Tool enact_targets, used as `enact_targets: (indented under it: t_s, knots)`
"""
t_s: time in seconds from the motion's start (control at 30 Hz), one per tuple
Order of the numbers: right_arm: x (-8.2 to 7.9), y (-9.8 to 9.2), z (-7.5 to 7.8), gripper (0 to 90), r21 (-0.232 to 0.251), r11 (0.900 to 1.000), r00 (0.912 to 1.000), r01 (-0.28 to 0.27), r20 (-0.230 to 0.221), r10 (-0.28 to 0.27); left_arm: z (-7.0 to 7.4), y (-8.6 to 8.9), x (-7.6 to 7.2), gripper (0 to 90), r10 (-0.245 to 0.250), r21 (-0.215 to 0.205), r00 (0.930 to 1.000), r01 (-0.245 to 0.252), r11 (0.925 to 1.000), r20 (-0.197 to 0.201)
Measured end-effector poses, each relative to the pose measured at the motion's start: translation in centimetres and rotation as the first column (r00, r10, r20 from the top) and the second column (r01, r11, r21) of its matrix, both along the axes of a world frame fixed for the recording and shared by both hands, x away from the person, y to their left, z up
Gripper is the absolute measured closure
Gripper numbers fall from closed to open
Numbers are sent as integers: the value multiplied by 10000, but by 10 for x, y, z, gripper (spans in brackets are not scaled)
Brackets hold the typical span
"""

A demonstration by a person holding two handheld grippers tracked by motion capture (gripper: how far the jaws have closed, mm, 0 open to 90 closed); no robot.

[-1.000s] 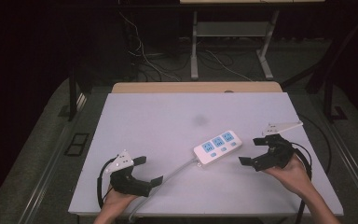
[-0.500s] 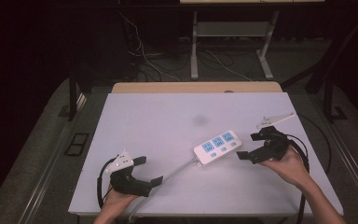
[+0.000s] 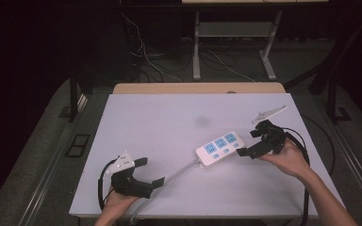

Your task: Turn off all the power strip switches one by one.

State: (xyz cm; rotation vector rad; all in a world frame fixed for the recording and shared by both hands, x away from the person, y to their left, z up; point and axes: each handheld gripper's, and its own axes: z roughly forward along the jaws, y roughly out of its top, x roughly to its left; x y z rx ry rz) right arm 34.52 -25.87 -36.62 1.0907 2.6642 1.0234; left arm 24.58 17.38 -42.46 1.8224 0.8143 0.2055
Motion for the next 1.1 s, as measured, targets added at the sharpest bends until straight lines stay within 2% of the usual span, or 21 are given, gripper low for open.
enact_targets:
  t_s: [0.3, 0.57, 0.73, 0.97, 1.0, 1.03, 1.1]
  knots:
    - [13, 10, -5, 5, -463, 9979, 9990, -446, -109, 442, 0, 0, 0, 0, 8, -22, 10000, -8, 10000, -17]
    - [21, 11, -13, 5, -476, 9969, 9981, -623, -26, 622, 0, 1, 1, 0, 41, -29, 10000, -41, 10000, -9]
    - [26, 7, -16, 5, -448, 9973, 9982, -583, 94, 588, -1, 0, 1, 0, 9, -33, 10000, -10, 10000, -27]
    - [33, 5, -21, 5, -580, 9975, 9991, -403, -124, 396, -1, 0, 1, 0, 18, -38, 10000, -18, 10000, -7]
    - [34, 5, -22, 13, -680, 9971, 9993, -334, -179, 322, -1, 1, 1, 0, 18, -39, 10000, -18, 10000, 1]
    - [35, 3, -23, 155, -622, 9971, 9985, -436, -357, 414, -1, 1, 2, 0, 14, -38, 10000, -13, 10000, 6]
    - [37, 2, -24, 175, -496, 9973, 9973, -540, -521, 514, -1, 1, 2, 0, 13, -28, 10000, -13, 10000, 7]
